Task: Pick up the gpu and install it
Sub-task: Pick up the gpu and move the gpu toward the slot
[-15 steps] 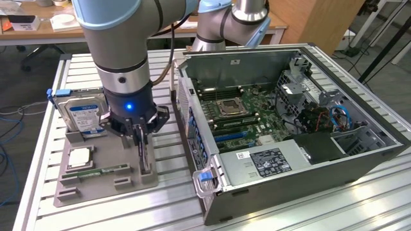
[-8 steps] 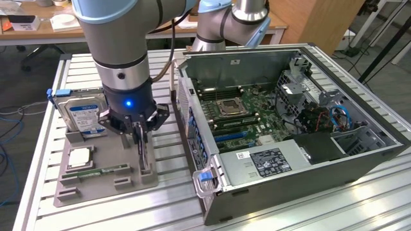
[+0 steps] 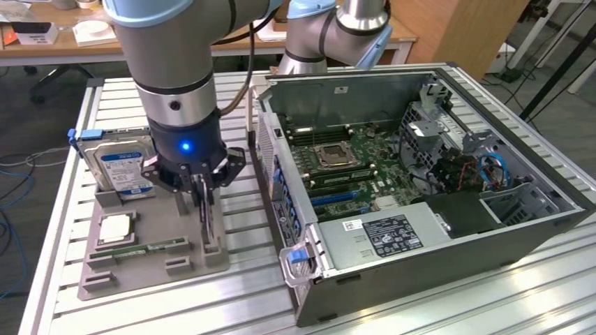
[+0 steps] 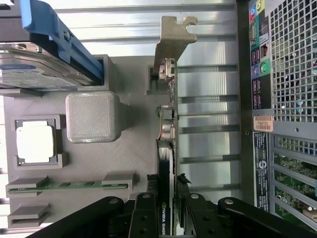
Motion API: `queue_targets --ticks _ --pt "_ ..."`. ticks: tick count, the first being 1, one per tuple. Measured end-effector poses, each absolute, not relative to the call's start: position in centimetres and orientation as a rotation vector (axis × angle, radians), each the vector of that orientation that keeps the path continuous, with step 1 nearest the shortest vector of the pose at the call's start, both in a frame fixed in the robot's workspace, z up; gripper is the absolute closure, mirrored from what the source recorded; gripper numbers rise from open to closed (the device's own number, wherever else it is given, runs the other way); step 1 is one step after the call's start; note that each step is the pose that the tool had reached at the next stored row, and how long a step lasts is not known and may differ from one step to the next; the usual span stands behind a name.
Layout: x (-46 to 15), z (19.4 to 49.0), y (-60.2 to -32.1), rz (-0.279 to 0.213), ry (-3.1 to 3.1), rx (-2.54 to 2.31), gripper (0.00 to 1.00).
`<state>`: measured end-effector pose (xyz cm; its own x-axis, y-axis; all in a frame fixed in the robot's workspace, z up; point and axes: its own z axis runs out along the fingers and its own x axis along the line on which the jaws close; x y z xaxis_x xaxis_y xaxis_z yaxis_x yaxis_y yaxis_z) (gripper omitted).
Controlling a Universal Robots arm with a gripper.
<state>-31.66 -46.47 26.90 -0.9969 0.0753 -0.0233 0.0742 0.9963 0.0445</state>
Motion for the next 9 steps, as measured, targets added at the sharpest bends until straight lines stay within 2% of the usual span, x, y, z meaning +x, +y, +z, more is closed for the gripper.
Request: queue_targets --ticks 9 --pt "-31.66 27.7 -46.47 0.068 3.114 0.117 0.74"
